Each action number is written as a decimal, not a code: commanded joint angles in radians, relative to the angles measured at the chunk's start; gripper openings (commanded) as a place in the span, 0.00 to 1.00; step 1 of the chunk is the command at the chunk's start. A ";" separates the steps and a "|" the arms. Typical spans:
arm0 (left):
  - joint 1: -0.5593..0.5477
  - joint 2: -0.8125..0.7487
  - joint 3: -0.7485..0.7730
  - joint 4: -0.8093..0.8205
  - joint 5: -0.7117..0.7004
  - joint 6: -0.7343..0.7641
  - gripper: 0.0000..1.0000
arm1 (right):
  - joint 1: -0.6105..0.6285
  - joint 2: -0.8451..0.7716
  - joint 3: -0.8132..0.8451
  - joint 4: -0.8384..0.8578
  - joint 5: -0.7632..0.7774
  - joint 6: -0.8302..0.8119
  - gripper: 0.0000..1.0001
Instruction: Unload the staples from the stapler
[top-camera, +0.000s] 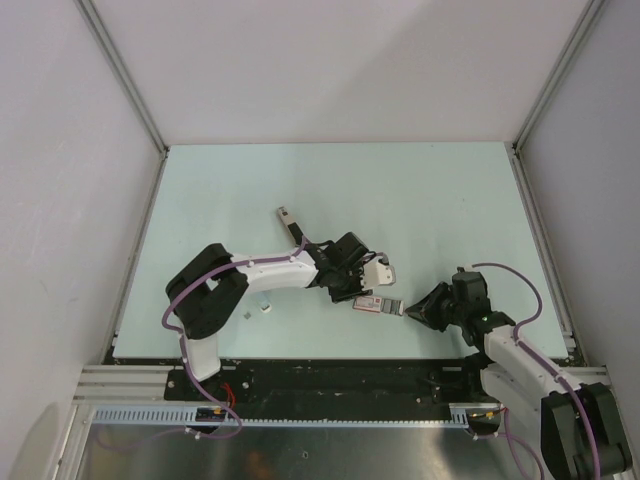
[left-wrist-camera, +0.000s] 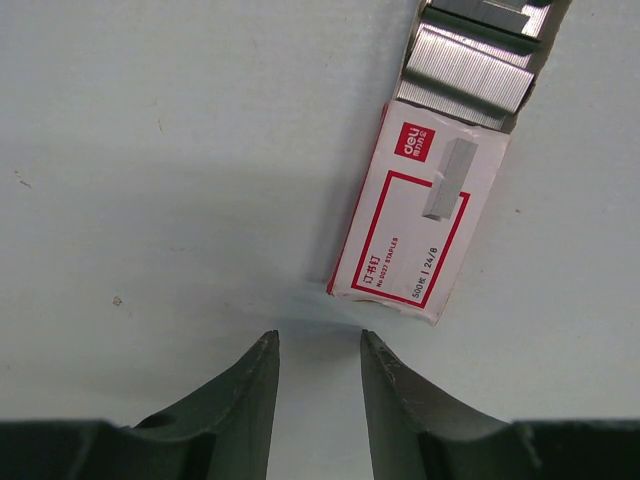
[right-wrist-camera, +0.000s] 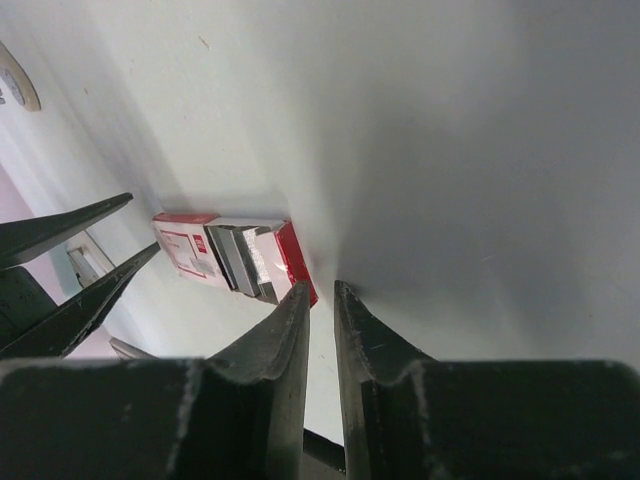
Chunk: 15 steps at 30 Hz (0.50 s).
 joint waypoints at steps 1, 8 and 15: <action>-0.008 0.006 0.022 0.022 -0.019 0.002 0.43 | -0.004 0.010 -0.018 0.023 -0.031 0.013 0.22; -0.009 0.008 0.024 0.021 -0.019 0.005 0.43 | -0.004 0.013 -0.021 0.043 -0.023 0.016 0.21; -0.013 0.005 0.027 0.021 -0.013 0.001 0.42 | -0.004 0.072 -0.014 0.103 -0.019 0.009 0.15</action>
